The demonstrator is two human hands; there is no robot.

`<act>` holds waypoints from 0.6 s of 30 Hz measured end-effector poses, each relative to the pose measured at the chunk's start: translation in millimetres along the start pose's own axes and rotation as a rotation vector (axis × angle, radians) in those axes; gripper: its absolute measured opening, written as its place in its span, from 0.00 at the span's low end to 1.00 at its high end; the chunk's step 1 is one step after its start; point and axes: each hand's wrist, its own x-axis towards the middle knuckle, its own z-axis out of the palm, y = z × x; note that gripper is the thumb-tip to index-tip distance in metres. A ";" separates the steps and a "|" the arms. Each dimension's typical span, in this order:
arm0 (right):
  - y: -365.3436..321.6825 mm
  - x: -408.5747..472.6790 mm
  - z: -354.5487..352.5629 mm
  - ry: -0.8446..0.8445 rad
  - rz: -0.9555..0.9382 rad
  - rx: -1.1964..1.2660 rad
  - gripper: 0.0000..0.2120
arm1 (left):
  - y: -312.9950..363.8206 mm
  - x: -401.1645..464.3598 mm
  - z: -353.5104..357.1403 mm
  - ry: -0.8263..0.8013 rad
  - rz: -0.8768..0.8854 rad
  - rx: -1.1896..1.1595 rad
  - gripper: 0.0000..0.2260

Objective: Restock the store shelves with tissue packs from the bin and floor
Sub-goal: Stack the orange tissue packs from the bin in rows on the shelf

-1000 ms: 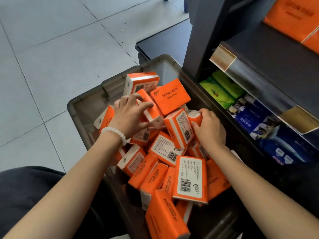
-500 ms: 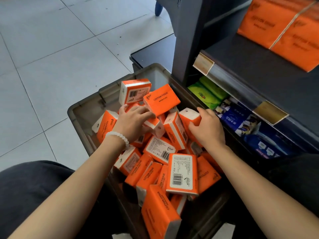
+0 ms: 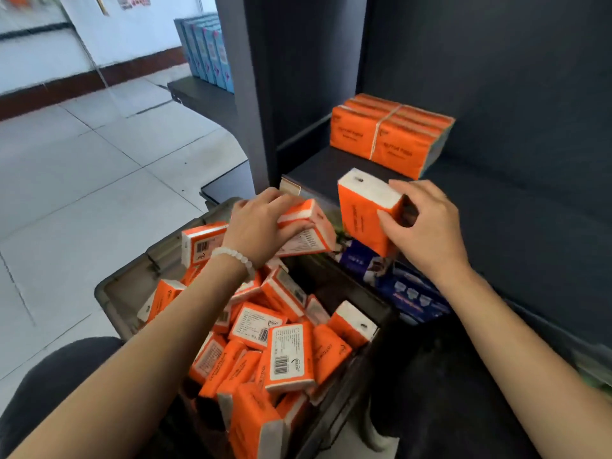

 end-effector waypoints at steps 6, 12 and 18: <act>30.5 15.1 -72.6 0.184 0.016 -0.026 0.19 | 73.4 63.7 5.0 0.087 0.148 -0.004 0.20; 74.6 22.3 -109.8 0.229 0.106 -0.089 0.19 | 118.1 104.0 36.4 0.063 0.217 -0.031 0.19; 118.9 5.1 -129.0 0.194 0.232 -0.133 0.25 | 144.0 114.6 69.5 -0.064 0.266 -0.012 0.21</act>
